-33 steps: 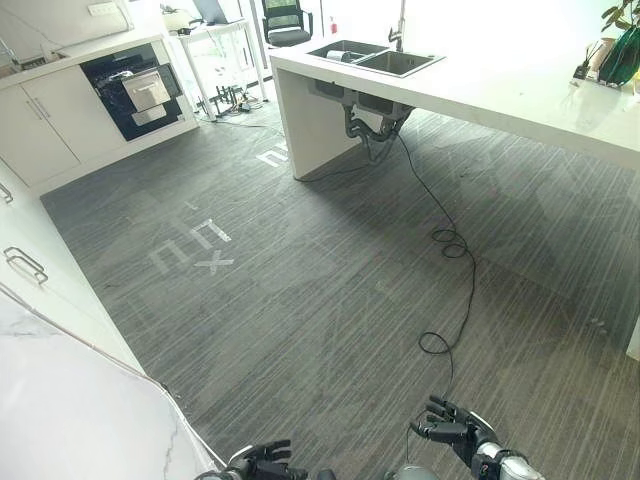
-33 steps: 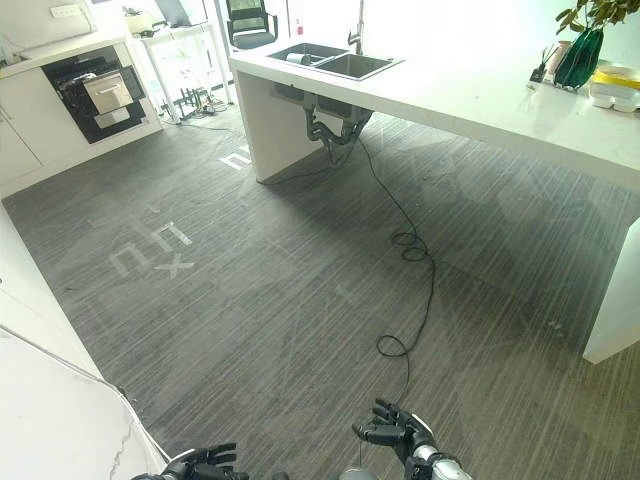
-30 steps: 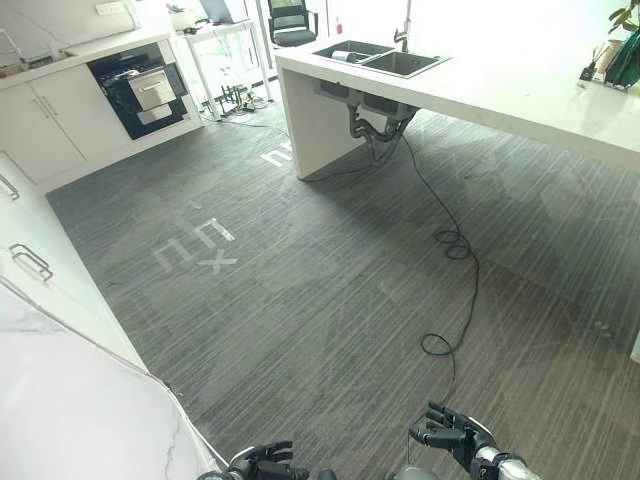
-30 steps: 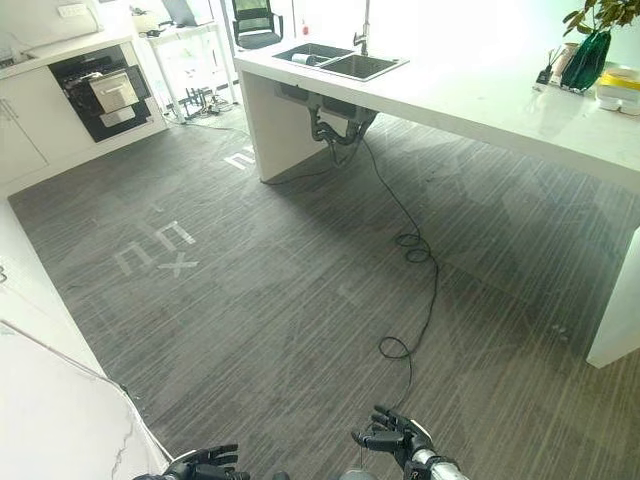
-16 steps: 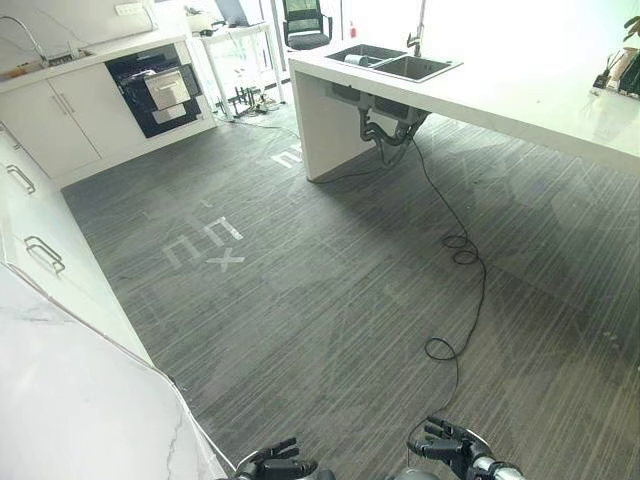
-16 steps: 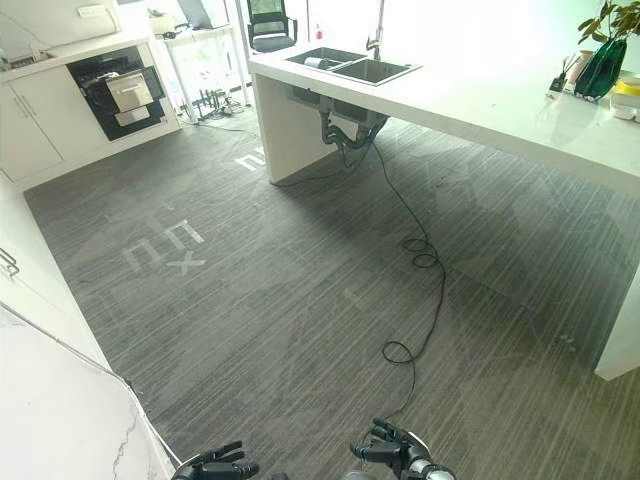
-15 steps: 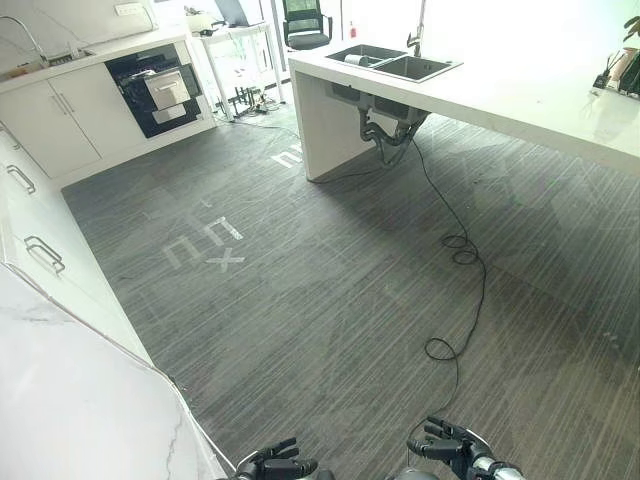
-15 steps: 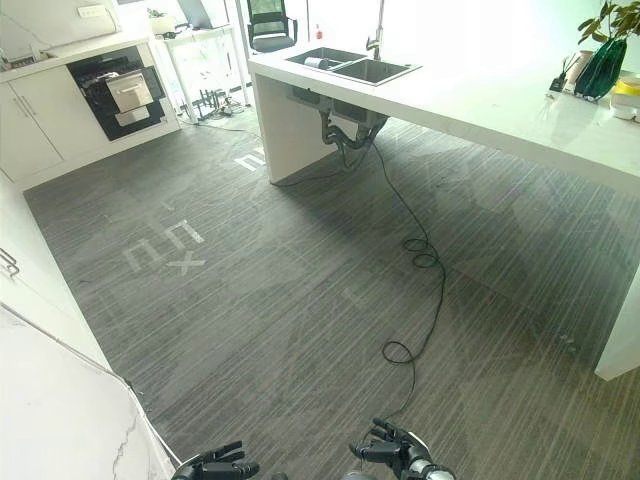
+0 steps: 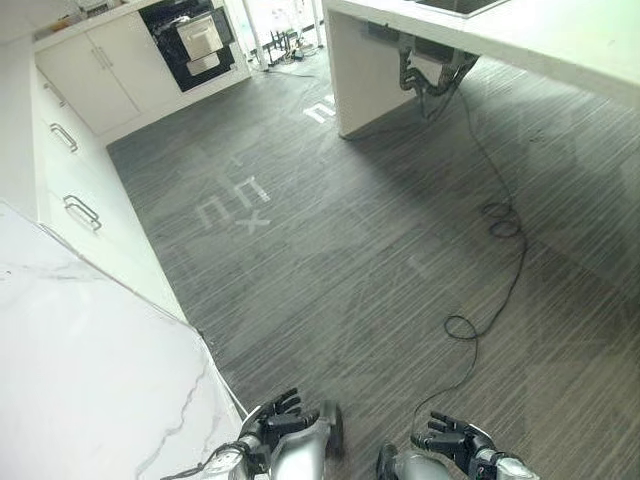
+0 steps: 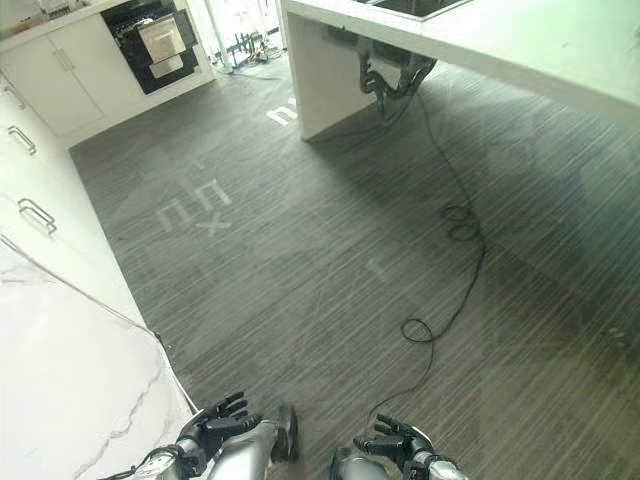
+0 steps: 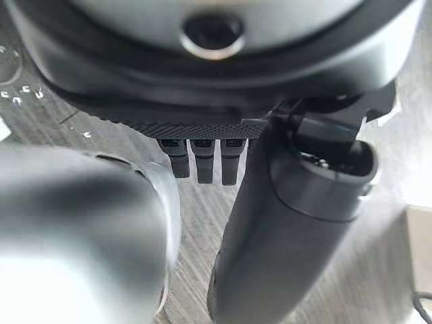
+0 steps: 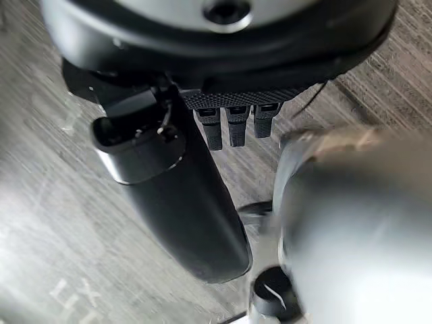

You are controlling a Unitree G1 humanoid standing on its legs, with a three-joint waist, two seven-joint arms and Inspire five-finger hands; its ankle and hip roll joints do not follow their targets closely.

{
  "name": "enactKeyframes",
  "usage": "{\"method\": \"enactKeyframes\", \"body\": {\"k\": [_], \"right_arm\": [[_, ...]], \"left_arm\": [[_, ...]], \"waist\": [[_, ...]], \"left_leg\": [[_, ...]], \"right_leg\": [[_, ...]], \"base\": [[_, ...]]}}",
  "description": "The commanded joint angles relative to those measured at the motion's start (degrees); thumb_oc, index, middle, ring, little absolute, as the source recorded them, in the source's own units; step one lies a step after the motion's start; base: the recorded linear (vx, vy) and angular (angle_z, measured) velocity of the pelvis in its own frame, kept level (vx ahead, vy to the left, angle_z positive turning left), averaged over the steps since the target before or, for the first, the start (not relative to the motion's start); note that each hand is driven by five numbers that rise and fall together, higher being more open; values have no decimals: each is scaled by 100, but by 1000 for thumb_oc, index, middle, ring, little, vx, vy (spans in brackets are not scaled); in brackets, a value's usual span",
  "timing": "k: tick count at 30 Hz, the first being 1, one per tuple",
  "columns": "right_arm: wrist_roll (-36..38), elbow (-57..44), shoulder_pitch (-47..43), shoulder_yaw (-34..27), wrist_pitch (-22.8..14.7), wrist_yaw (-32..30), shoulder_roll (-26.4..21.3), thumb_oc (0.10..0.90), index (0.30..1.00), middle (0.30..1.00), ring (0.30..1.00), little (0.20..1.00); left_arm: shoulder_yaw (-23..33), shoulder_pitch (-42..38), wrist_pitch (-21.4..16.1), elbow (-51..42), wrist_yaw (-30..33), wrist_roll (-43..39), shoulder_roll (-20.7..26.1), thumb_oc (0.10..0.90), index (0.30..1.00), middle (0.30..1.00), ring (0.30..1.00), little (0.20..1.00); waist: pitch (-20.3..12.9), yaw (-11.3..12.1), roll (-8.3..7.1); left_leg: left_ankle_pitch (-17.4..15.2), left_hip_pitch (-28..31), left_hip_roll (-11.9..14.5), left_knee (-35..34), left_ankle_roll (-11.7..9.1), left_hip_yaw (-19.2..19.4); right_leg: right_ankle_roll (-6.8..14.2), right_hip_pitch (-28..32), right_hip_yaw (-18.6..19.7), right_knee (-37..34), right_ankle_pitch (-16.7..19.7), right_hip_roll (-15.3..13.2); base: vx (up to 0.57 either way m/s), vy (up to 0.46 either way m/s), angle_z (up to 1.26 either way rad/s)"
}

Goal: Place the dishes in the dishwasher.

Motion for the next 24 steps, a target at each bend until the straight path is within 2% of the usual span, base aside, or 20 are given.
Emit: {"method": "enactKeyframes", "body": {"k": [1, 3, 4, 5, 6, 7, 8, 9, 10, 12, 14, 15, 16, 17, 18, 20, 21, 22, 24], "right_arm": [[-182, -230, 63, -57, -139, -184, -66, 800, 900, 900, 900, 900], [-58, -64, 3, -153, -23, -334, -34, 800, 900, 900, 900, 900], [43, -11, -7, -232, -25, -338, -22, 800, 900, 900, 900, 900], [61, -10, -23, -273, -37, -347, -13, 800, 900, 900, 900, 900], [-1, -37, -40, -315, -59, -334, 1, 800, 900, 900, 900, 900], [-100, -95, -58, -350, -122, -327, 17, 800, 900, 900, 900, 900], [-54, -143, -128, -313, -161, -365, 34, 800, 900, 900, 900, 900], [59, -182, -166, -284, -179, -383, 46, 800, 900, 900, 900, 900], [111, -228, -187, -250, -226, -392, 49, 800, 900, 900, 900, 900], [115, -330, -162, -238, -291, -382, 19, 800, 900, 900, 900, 900], [278, -421, -100, -285, -372, -366, -39, 800, 900, 900, 900, 900], [305, -436, -61, -308, -407, -333, -59, 800, 900, 900, 900, 900], [273, -441, 64, -431, -551, -209, -84, 800, 900, 900, 900, 900], [275, -429, 89, -472, -582, -196, -86, 800, 900, 900, 900, 900], [291, -432, 114, -502, -575, -193, -81, 800, 900, 900, 900, 900], [370, -426, 158, -551, -546, -177, -108, 800, 900, 900, 900, 900], [402, -462, 187, -539, -504, -182, -137, 800, 900, 900, 900, 900], [468, -417, 220, -495, -493, -227, -167, 800, 900, 900, 900, 900], [423, -375, 224, -471, -422, -274, -178, 800, 900, 900, 900, 900]], "left_arm": [[-129, 288, 581, 335, -361, 228, -44, 800, 900, 900, 900, 900], [-126, 259, 761, 493, -239, 685, -59, 800, 900, 900, 900, 900], [-173, 201, 805, 574, -211, 767, 0, 800, 900, 900, 900, 900], [-199, 157, 830, 604, -230, 773, 37, 800, 900, 900, 900, 900], [-227, 103, 839, 632, -235, 753, 72, 800, 900, 900, 900, 900], [-284, 31, 838, 629, -147, 647, 101, 800, 900, 900, 900, 900], [-387, -54, 861, 593, -43, 497, 144, 800, 900, 900, 900, 900], [-467, -113, 861, 549, -28, 454, 187, 800, 900, 900, 900, 900], [-527, -162, 822, 507, -10, 410, 210, 800, 900, 900, 900, 900], [-614, -239, 783, 408, 8, 299, 240, 800, 900, 900, 900, 900], [-681, -249, 748, 304, -40, 278, 276, 800, 900, 900, 900, 900], [-684, -224, 722, 300, -75, 313, 274, 800, 900, 900, 900, 900], [-703, -168, 597, 349, -174, 444, 235, 800, 900, 900, 900, 900], [-723, -147, 532, 386, -211, 466, 212, 800, 900, 900, 900, 900], [-738, -119, 498, 402, -228, 468, 189, 800, 900, 900, 900, 900], [-780, -66, 439, 424, -209, 488, 103, 800, 900, 900, 900, 900], [-784, -49, 452, 424, -185, 511, 80, 800, 900, 900, 900, 900], [-781, -31, 496, 453, -120, 508, 53, 800, 900, 900, 900, 900], [-736, -45, 610, 499, -99, 479, 25, 800, 900, 900, 900, 900]], "waist": [[-425, 38, -301], [-522, 90, -348], [-586, 71, -381], [-615, 32, -391], [-637, -42, -371], [-600, -159, -303], [-542, -275, -254], [-498, -387, -240], [-463, -501, -152], [-406, -687, -125], [-378, -849, -198], [-382, -890, -272], [-394, -985, -417], [-411, -1004, -438], [-420, -977, -389], [-424, -974, -446], [-451, -988, -465], [-531, -1064, -460], [-665, -1113, -412]], "left_leg": [[-303, 422, -391, 346, 208, 195], [-508, 519, -569, 346, 389, 192], [-604, 626, -640, 346, 483, 234], [-694, 741, -686, 346, 567, 277], [-824, 906, -731, 346, 677, 324], [-994, 1195, -811, 346, 830, 354], [-1145, 1435, -843, 346, 913, 361], [-1218, 1549, -871, 346, 941, 299], [-1149, 1542, -800, 346, 976, 218], [-1275, 1761, -959, 346, 994, -103], [-1522, 2026, -1205, 346, 1019, -450], [-1693, 2184, -1333, 346, 1009, -568], [-1848, 2395, -1568, 346, 1005, -740], [-1929, 2480, -1619, 346, 995, -795], [-2080, 2644, -1573, 346, 962, -832], [-2196, 2882, -1639, 346, 931, -833], [-2250, 2986, -1682, 346, 923, -887], [-2241, 3288, -1721, 346, 885, -1104], [-1772, 3633, -1624, 346, 650, -1202]], "right_leg": [[812, 971, 147, -908, 235, -354], [859, 1330, 238, -908, 84, -364], [887, 1512, 144, -908, 300, -373], [975, 1627, 36, -908, 669, -406], [1120, 1725, -108, -908, 1264, -443], [1248, 1258, -195, 75, 1837, -698], [1247, 778, -133, 624, 1929, -698], [1224, 481, -36, 632, 1838, -447], [1079, 139, -37, 565, 1889, -173], [984, -329, 70, 203, 1878, -40], [1030, -719, 189, -879, 2238, -80], [1154, -1020, 314, -908, 2256, -216], [1256, -1762, 412, -908, 2296, -554], [1282, -1966, 431, -908, 2225, -621], [1341, -2028, 382, -908, 2096, -603], [1252, -2059, 240, -908, 2159, -671], [1189, -1983, 295, -908, 2128, -600], [1098, -1946, 625, -908, 2154, -436], [938, -1799, 681, -908, 2147, -295]], "base": [[426, 418, -37], [443, 421, -51], [426, 368, -10], [390, 351, 2], [381, 453, -3], [392, 488, -19], [345, 384, -43], [209, 166, -12], [164, 50, 42], [288, 0, 94], [456, -63, 91], [554, -115, 127], [582, -135, 95], [601, -143, 64], [512, -114, 20], [430, -135, 20], [541, -201, -20], [599, -195, -10], [520, -174, 62]]}}
